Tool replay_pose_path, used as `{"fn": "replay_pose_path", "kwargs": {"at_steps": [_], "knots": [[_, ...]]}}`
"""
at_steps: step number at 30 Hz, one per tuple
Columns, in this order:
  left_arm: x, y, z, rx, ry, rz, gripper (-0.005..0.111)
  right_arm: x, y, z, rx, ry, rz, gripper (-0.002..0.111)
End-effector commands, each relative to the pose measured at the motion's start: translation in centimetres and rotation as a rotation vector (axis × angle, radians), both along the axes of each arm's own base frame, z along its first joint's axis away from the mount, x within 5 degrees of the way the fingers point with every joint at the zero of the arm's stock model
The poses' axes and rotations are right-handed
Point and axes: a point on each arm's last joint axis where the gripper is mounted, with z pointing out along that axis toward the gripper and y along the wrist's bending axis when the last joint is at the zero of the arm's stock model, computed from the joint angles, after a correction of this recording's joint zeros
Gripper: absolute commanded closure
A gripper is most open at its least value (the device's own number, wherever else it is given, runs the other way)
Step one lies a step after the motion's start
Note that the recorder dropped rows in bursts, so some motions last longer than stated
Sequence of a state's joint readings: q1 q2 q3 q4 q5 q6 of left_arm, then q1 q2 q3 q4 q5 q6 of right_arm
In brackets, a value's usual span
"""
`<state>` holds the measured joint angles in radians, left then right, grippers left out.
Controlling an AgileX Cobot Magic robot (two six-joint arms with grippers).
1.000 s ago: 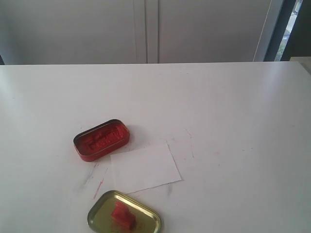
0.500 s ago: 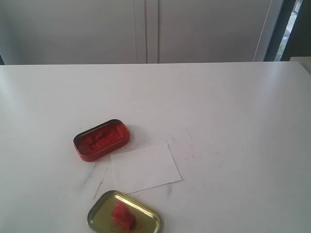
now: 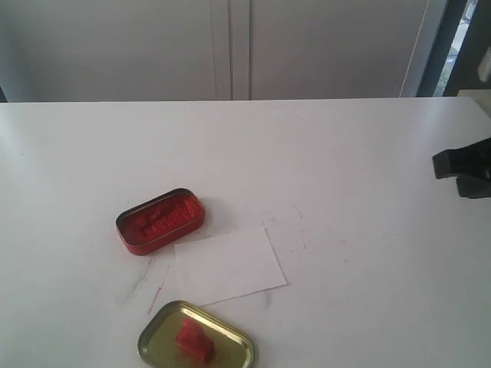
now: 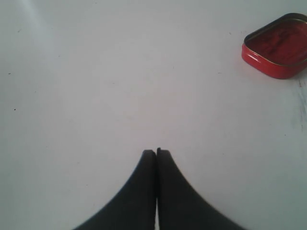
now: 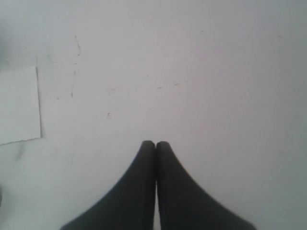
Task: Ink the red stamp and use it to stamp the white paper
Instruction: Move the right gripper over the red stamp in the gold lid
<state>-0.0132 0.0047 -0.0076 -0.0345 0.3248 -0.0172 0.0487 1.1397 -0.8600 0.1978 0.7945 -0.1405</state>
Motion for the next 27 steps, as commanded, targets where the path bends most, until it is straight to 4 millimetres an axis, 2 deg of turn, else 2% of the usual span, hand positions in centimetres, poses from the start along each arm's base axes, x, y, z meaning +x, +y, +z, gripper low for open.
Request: {"fn": "replay_pose_path", "kwargs": {"at_steps": [1, 5, 16, 27], "knots": [[-0.1, 0.0, -0.3, -0.005, 0.011, 0.003, 0.107, 0.7, 1.7, -0.2, -0.009, 0.027, 0.086, 0.108], [-0.1, 0.0, -0.3, -0.005, 0.011, 0.003, 0.107, 1.1, 3.3, -0.8, -0.011, 0.077, 0.156, 0.108], [-0.1, 0.0, -0.3, -0.005, 0.011, 0.003, 0.107, 2.7, 8.6, -0.6, -0.031, 0.179, 0.359, 0.108], [-0.1, 0.0, -0.3, -0.005, 0.011, 0.003, 0.107, 2.6, 15.3, -2.6, -0.075, 0.272, 0.574, 0.108]]}}
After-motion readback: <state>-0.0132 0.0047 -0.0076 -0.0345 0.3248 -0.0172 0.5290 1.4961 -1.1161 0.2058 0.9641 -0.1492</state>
